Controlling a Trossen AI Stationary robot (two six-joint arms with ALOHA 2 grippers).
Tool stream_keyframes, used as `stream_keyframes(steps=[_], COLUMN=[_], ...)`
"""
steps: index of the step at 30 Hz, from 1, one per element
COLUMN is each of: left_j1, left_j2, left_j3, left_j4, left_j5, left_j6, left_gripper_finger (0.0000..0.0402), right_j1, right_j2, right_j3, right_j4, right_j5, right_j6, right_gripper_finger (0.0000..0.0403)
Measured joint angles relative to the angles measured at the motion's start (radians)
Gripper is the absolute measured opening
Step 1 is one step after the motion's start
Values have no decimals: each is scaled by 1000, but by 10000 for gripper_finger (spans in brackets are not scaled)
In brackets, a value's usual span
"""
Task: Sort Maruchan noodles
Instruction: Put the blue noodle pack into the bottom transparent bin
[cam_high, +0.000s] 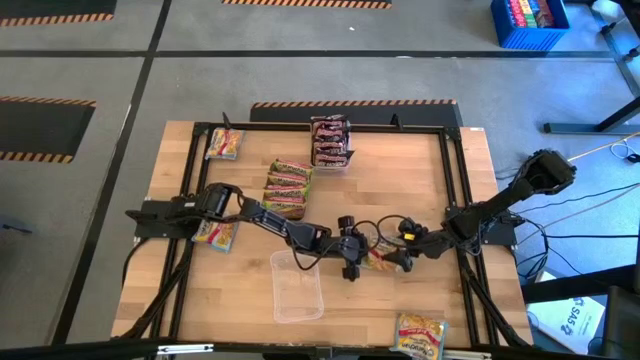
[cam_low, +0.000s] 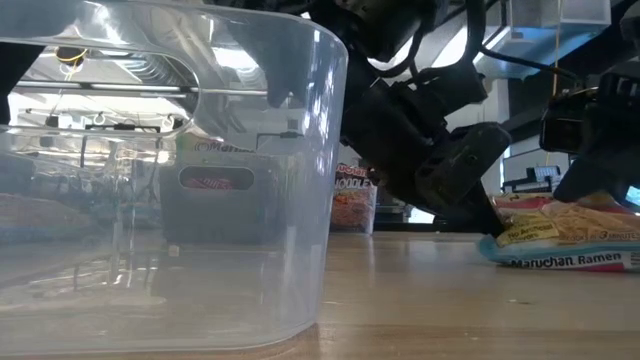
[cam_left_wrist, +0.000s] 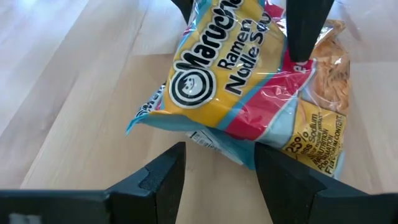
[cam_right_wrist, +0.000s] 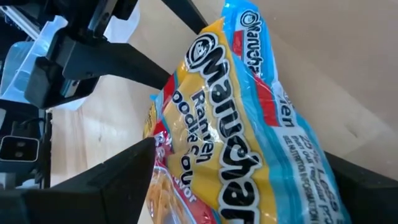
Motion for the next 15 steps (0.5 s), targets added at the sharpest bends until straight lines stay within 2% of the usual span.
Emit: stream_keyframes(steps=[5, 9, 15], left_j1=[0, -1, 0], left_j2=[0, 0, 0], left_j3=[0, 0, 0], left_j4=[4, 8, 9], left_j5=[0, 0, 0], left_j6=[0, 0, -1], left_gripper_finger=[184, 184, 184], right_j1=[0, 0, 0], right_j2=[0, 0, 6], right_j3=[0, 2, 8], right_j4=[1, 70, 16], right_j5=[17, 5, 16], right_j6=[-1, 14, 3], right_gripper_finger=[325, 325, 325])
